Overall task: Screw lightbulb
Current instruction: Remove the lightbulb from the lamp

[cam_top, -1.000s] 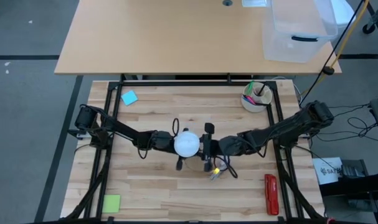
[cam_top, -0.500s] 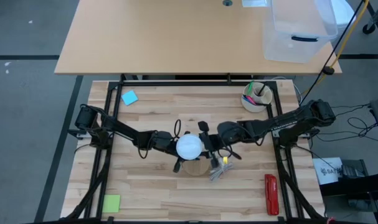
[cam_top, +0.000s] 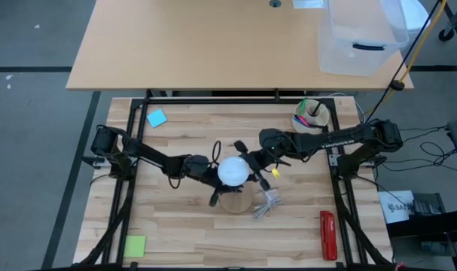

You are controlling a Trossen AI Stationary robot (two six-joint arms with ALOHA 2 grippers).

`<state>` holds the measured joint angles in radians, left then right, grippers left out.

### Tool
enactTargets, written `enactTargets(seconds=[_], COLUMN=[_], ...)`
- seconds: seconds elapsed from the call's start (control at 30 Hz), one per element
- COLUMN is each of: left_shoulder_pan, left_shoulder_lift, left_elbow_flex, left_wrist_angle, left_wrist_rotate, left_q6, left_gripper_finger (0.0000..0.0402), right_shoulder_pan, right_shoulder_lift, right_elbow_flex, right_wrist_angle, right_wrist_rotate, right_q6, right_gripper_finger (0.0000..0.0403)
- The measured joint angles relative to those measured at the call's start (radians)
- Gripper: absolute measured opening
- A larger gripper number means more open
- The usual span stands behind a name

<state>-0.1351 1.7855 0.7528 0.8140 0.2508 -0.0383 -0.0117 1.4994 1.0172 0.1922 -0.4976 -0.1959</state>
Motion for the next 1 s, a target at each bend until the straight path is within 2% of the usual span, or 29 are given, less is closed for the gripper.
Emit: enactTargets(seconds=[0.23,0.57,1.0], left_shoulder_pan=[0.015,0.018,0.019], left_shoulder_lift=[0.0,0.002,0.002], left_elbow_flex=[0.0,-0.001,-0.003], left_wrist_angle=[0.0,-0.021,-0.032], left_wrist_rotate=[0.0,-0.019,-0.026], left_q6=[0.005,0.014,0.016], left_gripper_finger=[0.0064,0.0064,0.0064], right_shoulder_pan=[-0.029,-0.028,-0.027], right_shoulder_lift=[0.0,0.0,0.0], right_elbow_flex=[0.0,-0.001,-0.001], right_wrist_angle=[0.008,0.028,0.039], right_wrist_rotate=[-0.063,-0.098,-0.103], right_q6=[-0.014,-0.027,-0.003], right_gripper_finger=[0.0144,0.0144,0.0144])
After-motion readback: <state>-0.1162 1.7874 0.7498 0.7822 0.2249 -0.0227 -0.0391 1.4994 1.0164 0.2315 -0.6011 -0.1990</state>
